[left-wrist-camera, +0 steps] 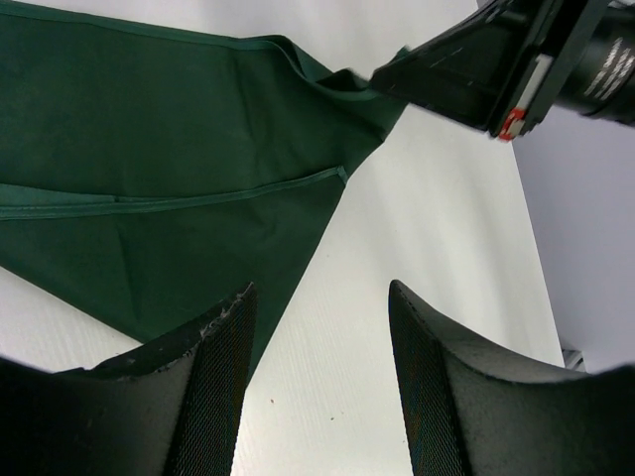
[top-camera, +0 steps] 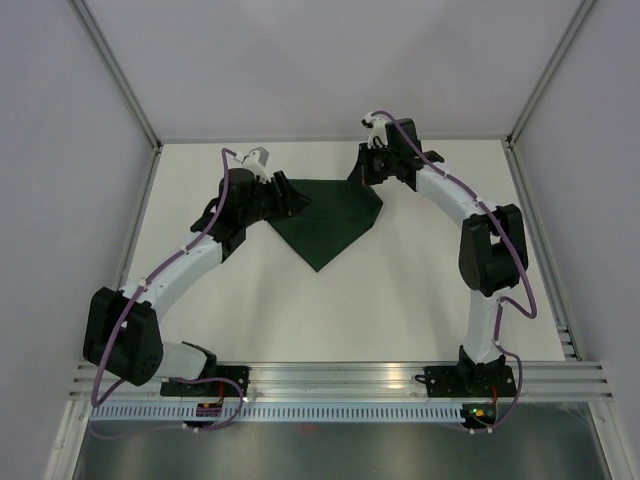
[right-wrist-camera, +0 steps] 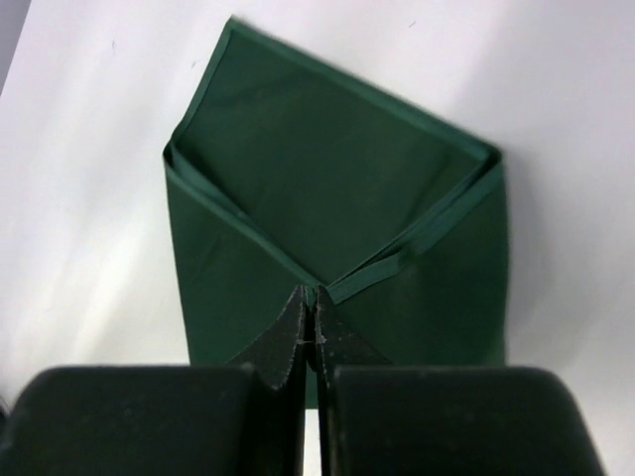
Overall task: Fold the napkin, place the utensils inside, and roll it up
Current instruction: Fold the napkin at the center of the board.
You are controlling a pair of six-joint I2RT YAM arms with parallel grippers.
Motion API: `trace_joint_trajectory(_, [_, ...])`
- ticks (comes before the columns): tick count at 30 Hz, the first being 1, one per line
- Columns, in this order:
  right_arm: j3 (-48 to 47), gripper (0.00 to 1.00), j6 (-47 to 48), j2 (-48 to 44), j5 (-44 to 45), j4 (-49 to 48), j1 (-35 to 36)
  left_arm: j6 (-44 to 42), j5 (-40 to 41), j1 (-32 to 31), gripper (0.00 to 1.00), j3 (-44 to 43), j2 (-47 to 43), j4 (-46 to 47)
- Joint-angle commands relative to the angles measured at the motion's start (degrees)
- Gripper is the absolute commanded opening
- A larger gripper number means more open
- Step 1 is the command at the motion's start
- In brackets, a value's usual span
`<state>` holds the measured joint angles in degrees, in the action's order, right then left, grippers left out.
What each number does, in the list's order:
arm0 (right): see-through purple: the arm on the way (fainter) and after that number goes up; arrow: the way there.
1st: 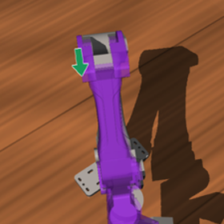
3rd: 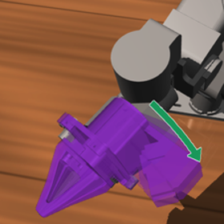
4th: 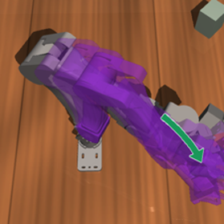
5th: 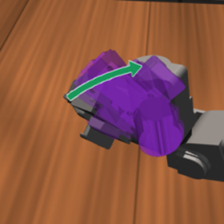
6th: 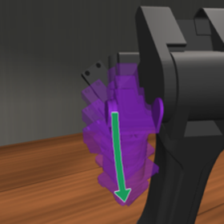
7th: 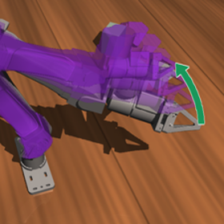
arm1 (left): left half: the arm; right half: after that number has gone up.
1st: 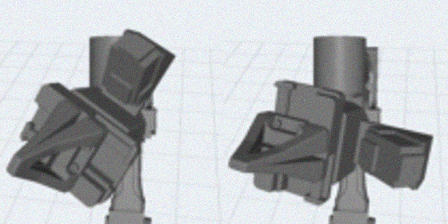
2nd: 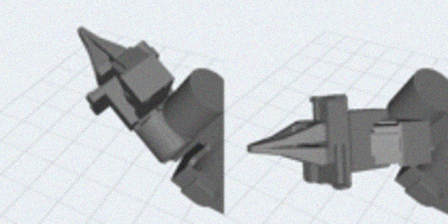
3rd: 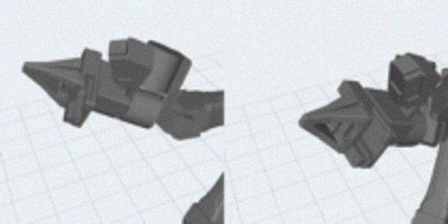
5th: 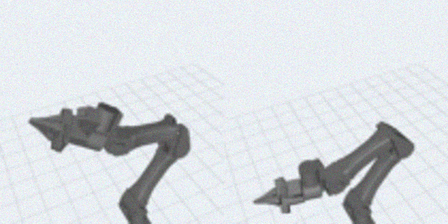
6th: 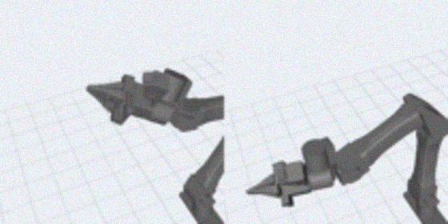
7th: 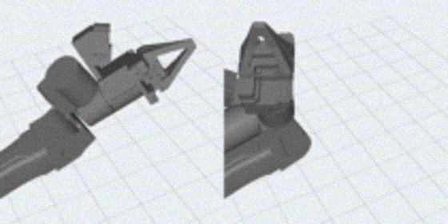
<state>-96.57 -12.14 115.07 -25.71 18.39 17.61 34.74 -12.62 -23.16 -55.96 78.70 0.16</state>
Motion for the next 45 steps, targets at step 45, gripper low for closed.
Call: trace_joint_trajectory(45, [13.8, 0.0, 9.2, 2.6, 3.8, -1.6, 19.2, 5.8, 7.3, -0.7, 0.62, -2.0, -3.2, 0.5])
